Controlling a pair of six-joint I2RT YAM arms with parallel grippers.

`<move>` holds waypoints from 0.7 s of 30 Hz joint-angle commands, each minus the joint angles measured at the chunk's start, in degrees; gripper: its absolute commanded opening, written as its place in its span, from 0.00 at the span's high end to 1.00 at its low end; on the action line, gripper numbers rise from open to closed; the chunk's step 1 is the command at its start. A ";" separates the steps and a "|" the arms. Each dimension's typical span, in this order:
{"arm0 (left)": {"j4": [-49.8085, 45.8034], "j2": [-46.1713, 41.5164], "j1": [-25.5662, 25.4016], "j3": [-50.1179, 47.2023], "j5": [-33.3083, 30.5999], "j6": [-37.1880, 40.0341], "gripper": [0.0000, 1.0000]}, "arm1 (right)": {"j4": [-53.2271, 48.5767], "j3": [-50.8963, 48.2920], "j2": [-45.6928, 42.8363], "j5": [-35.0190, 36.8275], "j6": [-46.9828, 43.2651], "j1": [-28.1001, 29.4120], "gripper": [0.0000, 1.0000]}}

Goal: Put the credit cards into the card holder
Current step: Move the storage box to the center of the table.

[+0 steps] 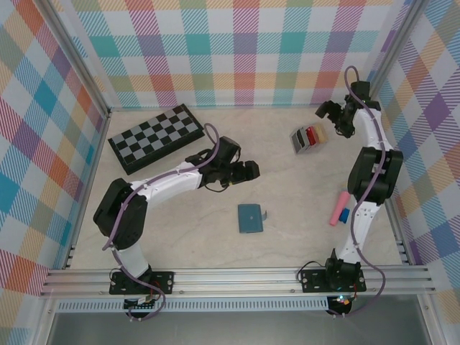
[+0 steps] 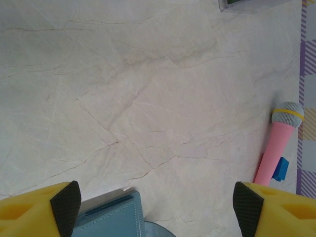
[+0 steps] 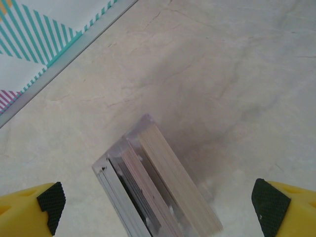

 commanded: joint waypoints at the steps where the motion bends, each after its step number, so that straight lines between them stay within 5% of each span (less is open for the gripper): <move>1: -2.41 1.19 0.93 1.96 1.49 0.78 0.16 | -3.74 6.45 4.85 -4.54 -1.20 -0.21 0.00; 10: -3.82 4.76 2.29 5.26 3.10 0.69 0.16 | -9.18 19.52 15.96 -10.53 -3.63 -0.23 0.00; 21: -4.71 5.59 3.49 5.69 3.54 0.73 0.16 | -10.40 20.85 18.85 -24.54 -10.43 0.02 0.01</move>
